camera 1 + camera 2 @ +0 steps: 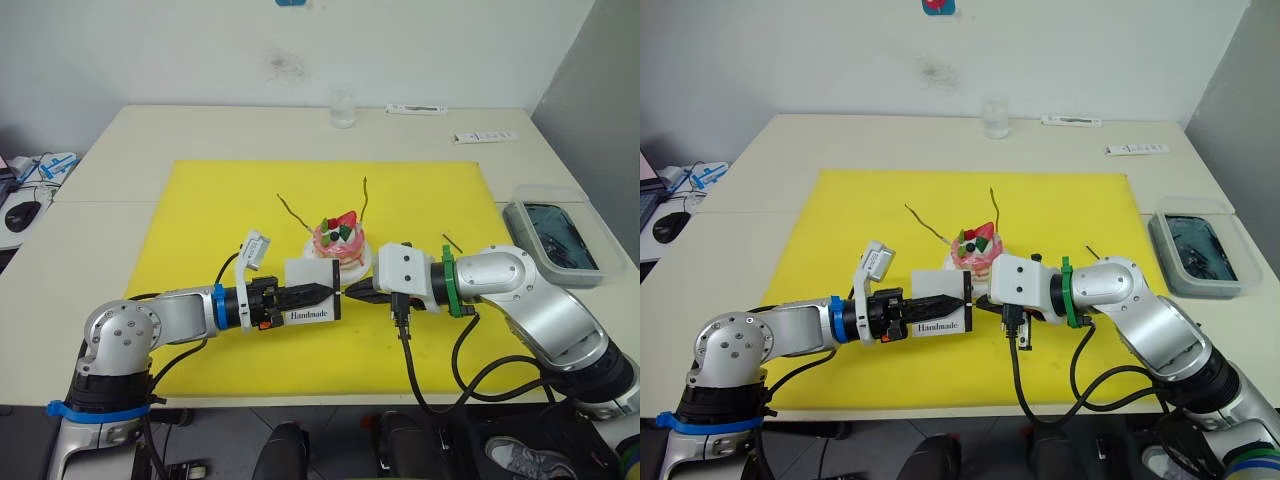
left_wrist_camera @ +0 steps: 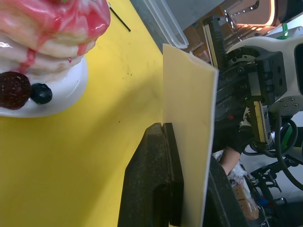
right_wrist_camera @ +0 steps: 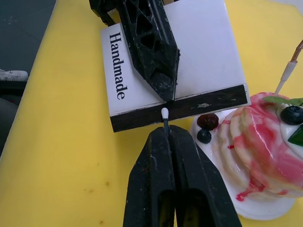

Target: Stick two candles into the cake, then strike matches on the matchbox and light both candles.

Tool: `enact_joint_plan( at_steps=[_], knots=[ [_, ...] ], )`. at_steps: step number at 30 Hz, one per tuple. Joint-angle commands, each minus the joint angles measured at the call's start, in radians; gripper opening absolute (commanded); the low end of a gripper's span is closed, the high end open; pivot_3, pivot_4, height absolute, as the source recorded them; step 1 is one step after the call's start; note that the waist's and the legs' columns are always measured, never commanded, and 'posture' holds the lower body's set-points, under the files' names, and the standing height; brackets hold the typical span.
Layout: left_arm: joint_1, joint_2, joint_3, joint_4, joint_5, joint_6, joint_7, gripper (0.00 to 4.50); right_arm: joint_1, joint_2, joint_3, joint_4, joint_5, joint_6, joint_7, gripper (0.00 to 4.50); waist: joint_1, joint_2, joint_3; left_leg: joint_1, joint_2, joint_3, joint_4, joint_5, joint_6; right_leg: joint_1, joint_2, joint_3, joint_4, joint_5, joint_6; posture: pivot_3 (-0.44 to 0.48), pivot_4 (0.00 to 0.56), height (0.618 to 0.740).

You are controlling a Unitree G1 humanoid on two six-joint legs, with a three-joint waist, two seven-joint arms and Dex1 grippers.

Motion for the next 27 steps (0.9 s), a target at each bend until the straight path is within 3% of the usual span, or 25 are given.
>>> enact_joint_plan(
  at_steps=[1, 7, 16, 27],
  knots=[
    [-0.025, -0.021, 0.027, -0.018, -0.053, -0.008, 0.001, 0.0, 0.0, -0.004, 0.04, -0.012, -0.028, -0.023, 0.018, 0.02, 0.0, 0.0, 0.0, 0.0, 0.0, 0.0, 0.0, 0.0, 0.0, 0.0, 0.0, 0.0, 0.0, 0.0, 0.0, 0.0, 0.15, 0.74],
    [-0.072, -0.019, 0.077, 0.027, -0.087, -0.008, 0.031, 0.0, 0.06, -0.062, 0.094, -0.077, -0.055, -0.058, 0.082, 0.02, 0.003, 0.0, 0.0, 0.0, 0.0, -0.001, 0.0, 0.0, 0.0, 0.0, 0.0, -0.001, 0.0, 0.0, 0.0, 0.0, 0.15, 0.74],
    [-0.006, 0.076, 0.108, -0.003, -0.07, 0.009, -0.006, 0.0, 0.044, -0.056, -0.057, -0.115, 0.066, 0.075, 0.077, 0.02, -0.003, 0.0, 0.0, 0.001, 0.0, -0.001, 0.0, 0.0, 0.0, 0.0, 0.0, 0.0, 0.001, 0.0, 0.0, 0.0, 0.15, 0.74],
    [0.122, 0.125, 0.105, -0.067, -0.006, -0.031, -0.064, 0.0, 0.006, -0.016, -0.132, -0.099, 0.149, 0.17, 0.018, 0.02, -0.001, 0.0, 0.0, 0.0, 0.0, -0.001, 0.0, 0.0, 0.0, 0.0, 0.0, 0.0, 0.0, 0.0, 0.0, 0.0, 0.15, 0.74]
  ],
)
